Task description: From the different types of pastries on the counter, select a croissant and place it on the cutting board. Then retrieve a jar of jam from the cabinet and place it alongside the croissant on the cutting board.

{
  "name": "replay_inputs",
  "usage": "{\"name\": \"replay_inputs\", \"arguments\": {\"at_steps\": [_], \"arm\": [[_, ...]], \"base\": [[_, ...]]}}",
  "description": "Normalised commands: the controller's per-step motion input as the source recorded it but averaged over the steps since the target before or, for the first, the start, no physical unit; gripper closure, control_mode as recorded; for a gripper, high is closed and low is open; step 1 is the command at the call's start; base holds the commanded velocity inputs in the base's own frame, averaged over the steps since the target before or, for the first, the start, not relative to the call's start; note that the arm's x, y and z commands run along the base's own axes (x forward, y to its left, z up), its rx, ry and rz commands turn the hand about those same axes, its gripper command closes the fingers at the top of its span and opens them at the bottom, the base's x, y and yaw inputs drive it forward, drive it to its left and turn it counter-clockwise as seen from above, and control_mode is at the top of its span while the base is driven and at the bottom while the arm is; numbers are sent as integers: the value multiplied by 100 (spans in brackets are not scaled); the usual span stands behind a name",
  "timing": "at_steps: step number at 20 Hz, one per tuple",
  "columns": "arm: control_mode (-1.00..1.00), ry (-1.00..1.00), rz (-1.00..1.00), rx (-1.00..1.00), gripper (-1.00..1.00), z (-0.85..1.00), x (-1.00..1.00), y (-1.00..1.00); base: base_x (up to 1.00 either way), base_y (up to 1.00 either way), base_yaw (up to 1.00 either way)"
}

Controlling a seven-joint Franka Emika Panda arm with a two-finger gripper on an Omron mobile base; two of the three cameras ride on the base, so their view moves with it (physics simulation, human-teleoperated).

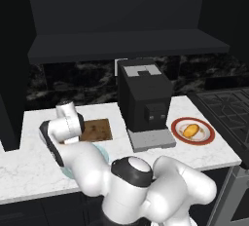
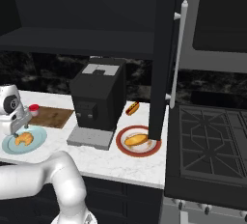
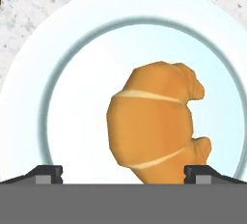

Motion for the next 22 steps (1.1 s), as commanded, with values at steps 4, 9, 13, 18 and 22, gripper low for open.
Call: {"name": "replay_inputs", "arguments": {"at_steps": [4, 9, 13, 18, 22], "arm": [[-100, 1, 8, 4, -100, 0, 0, -13], [-100, 0, 7, 2, -100, 0, -4, -22], [-100, 0, 6, 2, -100, 0, -25, -23], [-100, 0, 3, 4, -100, 0, -34, 0], [-100, 0, 2, 6, -100, -2, -8, -7]], "base": [[0, 0, 0], [0, 0, 0], [0, 0, 0], [0, 0, 0], [0, 0, 0]]}}
